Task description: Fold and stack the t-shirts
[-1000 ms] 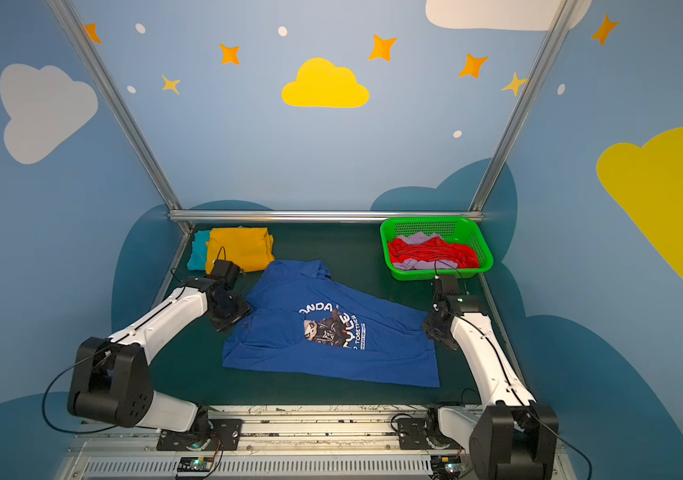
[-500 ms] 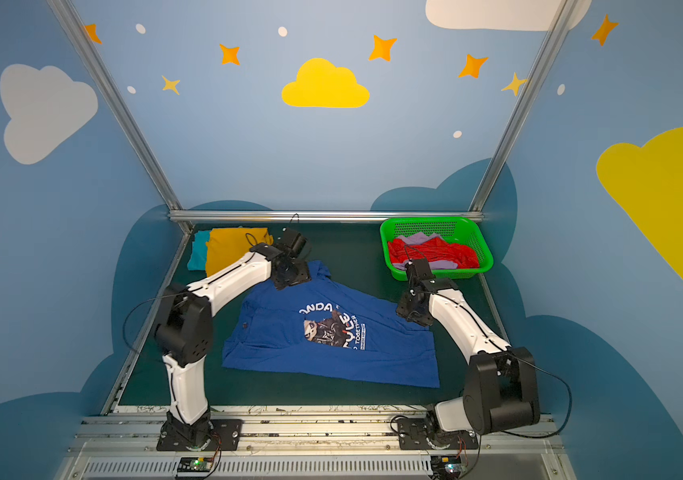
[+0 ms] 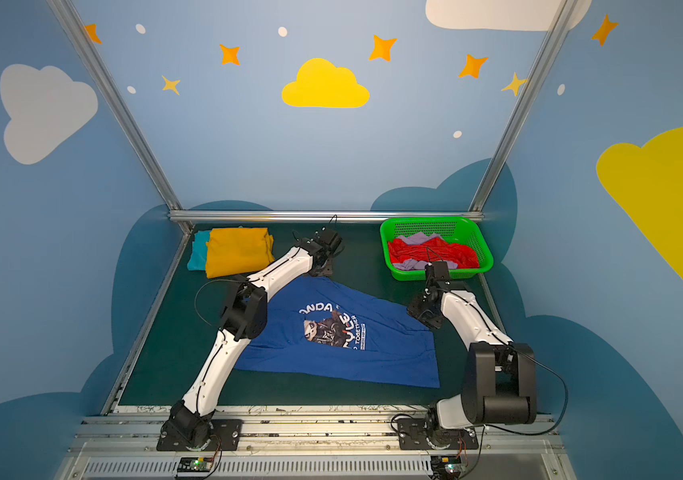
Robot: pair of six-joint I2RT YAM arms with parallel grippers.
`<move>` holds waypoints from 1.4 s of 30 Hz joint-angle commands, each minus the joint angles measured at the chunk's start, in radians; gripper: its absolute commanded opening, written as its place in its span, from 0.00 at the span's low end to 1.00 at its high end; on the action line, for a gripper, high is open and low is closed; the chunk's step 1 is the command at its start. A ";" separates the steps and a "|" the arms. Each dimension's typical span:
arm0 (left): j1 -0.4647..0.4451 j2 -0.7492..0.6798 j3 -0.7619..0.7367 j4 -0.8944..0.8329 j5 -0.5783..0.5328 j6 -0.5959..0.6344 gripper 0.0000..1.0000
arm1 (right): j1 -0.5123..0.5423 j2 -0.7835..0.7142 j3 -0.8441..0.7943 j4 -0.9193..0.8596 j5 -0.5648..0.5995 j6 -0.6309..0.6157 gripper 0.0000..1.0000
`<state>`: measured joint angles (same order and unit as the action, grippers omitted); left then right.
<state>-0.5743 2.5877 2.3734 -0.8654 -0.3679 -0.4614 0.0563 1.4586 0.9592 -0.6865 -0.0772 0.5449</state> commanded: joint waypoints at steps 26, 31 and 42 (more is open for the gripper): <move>0.084 -0.112 0.169 -0.062 -0.065 0.076 0.04 | -0.024 0.284 0.103 -0.002 -0.069 0.024 0.43; 0.084 -0.105 0.209 -0.067 -0.057 0.085 0.04 | -0.031 0.288 0.126 0.005 -0.053 0.035 0.07; 0.088 -0.097 0.218 -0.057 -0.068 0.099 0.04 | -0.093 0.254 0.306 -0.054 -0.034 0.008 0.00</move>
<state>-0.4908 2.4905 2.5664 -0.9241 -0.4240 -0.3737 -0.0261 1.7432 1.2293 -0.7044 -0.1242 0.5640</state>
